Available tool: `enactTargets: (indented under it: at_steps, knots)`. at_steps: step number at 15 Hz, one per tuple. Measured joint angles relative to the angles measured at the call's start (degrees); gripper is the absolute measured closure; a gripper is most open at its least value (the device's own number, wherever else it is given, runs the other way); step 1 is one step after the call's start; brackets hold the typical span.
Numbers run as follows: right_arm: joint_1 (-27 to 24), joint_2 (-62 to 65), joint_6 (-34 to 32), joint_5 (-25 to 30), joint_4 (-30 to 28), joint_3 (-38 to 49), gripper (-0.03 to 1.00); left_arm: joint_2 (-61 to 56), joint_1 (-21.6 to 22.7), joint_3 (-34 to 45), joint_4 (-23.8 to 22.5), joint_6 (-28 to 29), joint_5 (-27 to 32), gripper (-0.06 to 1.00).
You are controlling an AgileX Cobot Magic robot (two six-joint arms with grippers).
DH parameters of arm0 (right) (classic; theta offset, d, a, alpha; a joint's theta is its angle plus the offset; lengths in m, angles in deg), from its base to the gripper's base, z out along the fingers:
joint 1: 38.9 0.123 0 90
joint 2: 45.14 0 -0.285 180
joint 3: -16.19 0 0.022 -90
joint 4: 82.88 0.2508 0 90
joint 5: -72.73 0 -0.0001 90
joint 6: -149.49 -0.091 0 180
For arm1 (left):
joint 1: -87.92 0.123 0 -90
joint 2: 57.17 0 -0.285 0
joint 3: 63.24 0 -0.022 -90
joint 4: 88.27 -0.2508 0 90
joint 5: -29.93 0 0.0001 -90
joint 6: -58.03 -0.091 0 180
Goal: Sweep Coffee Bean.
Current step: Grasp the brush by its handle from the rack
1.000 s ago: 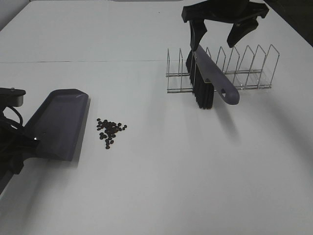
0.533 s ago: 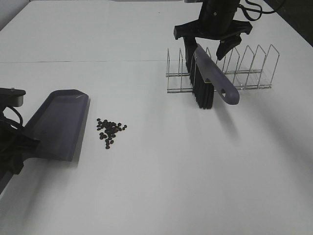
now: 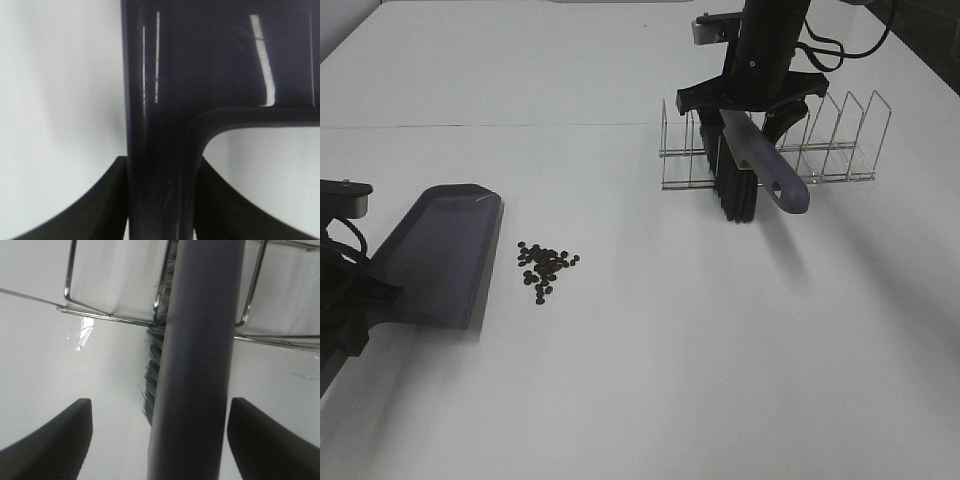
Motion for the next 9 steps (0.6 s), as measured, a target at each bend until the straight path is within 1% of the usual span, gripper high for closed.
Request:
enactTargets:
  at_steps: [5, 9]
  knots:
    - [0.0, -1.72, -0.11, -0.06, -0.4, 0.0, 0.36, 0.0, 0.0, 0.0, 0.29, 0.0, 0.0, 0.61]
    - [0.0, -1.72, -0.23, -0.06, -1.03, -0.17, 0.41, 0.0, 0.0, 0.0, 0.63, 0.0, 0.0, 0.61]
